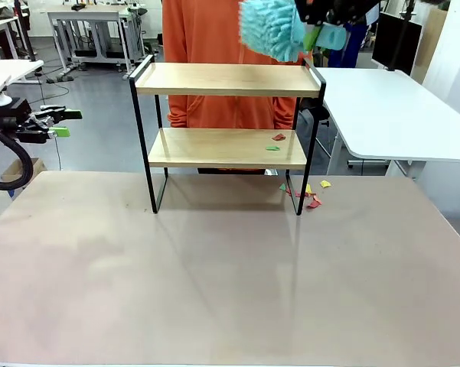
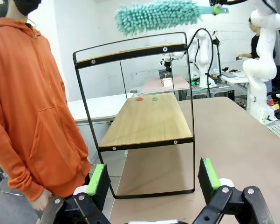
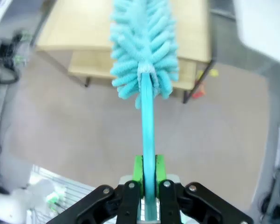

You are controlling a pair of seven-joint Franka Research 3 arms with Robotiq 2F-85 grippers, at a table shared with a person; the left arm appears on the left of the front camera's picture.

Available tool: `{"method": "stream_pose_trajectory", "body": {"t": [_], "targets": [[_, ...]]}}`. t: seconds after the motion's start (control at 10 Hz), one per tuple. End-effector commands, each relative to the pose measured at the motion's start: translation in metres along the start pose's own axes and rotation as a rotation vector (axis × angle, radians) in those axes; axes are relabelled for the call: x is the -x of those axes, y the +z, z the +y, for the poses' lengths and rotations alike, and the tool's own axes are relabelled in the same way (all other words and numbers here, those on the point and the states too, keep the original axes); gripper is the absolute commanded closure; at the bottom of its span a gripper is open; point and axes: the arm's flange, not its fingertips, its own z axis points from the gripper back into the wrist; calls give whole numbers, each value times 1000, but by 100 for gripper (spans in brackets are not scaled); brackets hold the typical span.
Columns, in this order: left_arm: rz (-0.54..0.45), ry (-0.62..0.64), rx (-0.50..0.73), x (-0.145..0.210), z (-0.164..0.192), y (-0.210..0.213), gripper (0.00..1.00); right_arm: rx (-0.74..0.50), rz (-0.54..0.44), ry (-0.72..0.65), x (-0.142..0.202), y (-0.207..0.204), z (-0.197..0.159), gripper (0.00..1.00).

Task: Clean the shelf.
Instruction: Clean the specific section of the Shelf indicated by the human with the Duster.

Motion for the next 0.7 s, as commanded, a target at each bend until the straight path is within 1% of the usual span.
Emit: {"method": "stream_pose_trajectory", "body": {"t": [0.0,0.1,0.2,0.3,0.5,0.6], "targets": [[16,-11,8,-2,-3,-1,0,-134,7,171,39,-9,-22,87],[16,-11,8,-2,-3,-1,0,-154,1,245,54,-9,-24,87],[16,-11,8,-2,-3,-1,0,-229,10,323,71,-11,-25,87],[16,-11,8,-2,-3,-1,0,-272,31,386,87,-16,-29,87],[16,-11,8,-2,-3,-1,0,-294,122,514,121,-34,-44,87],[16,-11,8,-2,-3,-1,0,-280,178,543,140,-46,-53,87]]}}
